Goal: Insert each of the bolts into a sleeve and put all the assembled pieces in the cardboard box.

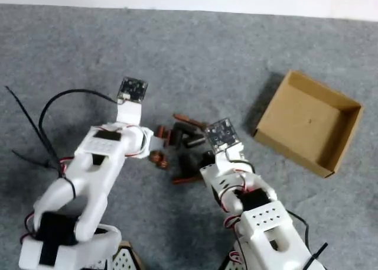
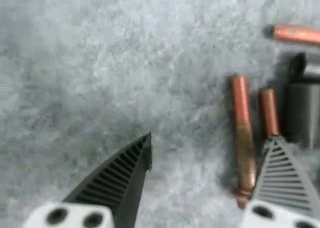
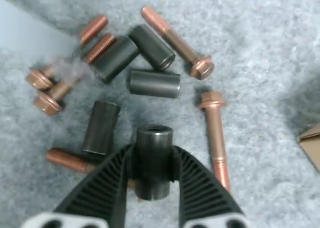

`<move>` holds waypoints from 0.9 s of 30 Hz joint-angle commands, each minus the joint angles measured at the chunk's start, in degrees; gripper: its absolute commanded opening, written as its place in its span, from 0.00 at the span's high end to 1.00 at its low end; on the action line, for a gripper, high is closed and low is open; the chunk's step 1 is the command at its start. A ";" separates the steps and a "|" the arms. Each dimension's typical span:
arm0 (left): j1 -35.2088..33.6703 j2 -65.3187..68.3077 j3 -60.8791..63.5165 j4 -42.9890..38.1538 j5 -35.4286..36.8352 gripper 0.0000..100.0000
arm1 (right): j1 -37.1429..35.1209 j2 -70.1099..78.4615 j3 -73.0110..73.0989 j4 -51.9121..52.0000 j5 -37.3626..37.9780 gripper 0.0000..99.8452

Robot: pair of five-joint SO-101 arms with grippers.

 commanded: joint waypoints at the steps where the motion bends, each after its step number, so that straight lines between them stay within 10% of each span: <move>1: 1.10 3.12 -4.88 0.62 -1.14 0.68 | 0.57 -1.45 -0.92 -1.45 0.35 1.00; 27: 1.45 12.35 -15.08 13.63 -4.84 0.78 | 0.57 -1.45 -0.75 -1.45 0.35 1.00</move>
